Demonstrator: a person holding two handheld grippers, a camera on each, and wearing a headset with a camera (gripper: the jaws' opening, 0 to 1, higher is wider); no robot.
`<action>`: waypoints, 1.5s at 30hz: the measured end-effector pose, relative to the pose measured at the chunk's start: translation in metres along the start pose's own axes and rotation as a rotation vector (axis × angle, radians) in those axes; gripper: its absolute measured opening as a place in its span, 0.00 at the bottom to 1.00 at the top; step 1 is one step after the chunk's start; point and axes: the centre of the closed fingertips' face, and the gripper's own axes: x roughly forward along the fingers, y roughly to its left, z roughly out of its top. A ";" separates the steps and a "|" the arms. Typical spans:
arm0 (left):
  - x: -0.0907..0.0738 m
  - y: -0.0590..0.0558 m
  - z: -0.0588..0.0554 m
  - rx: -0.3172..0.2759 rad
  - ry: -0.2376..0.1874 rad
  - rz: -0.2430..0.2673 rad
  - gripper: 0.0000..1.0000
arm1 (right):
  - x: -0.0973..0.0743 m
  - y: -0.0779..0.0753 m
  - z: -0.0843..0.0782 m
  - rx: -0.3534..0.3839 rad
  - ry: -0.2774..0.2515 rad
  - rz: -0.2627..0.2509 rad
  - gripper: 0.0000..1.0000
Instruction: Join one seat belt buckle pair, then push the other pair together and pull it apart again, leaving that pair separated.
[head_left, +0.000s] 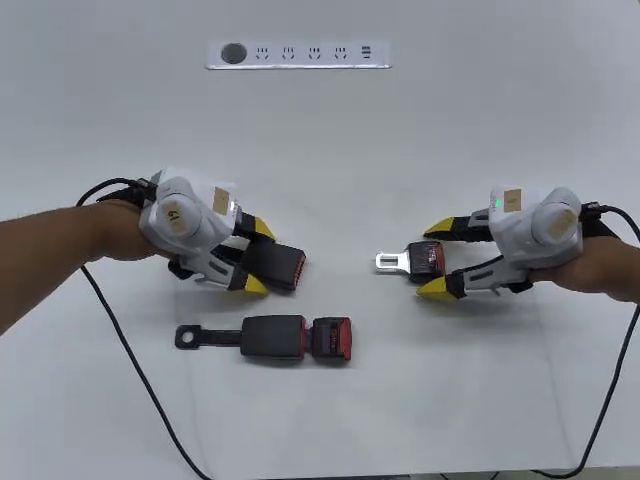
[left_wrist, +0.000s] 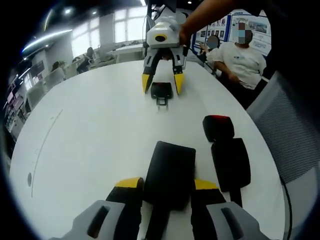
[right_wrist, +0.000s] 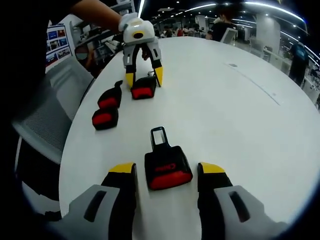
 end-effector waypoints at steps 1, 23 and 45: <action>0.000 0.000 0.001 0.002 -0.009 -0.009 0.38 | 0.000 0.000 -0.001 -0.003 0.003 -0.001 0.45; 0.001 0.001 0.005 -0.093 -0.092 0.079 0.36 | 0.002 -0.004 0.004 -0.016 -0.013 -0.008 0.36; 0.003 0.003 0.004 -0.128 -0.059 0.163 0.35 | 0.036 0.009 0.034 -0.020 -0.049 -0.007 0.35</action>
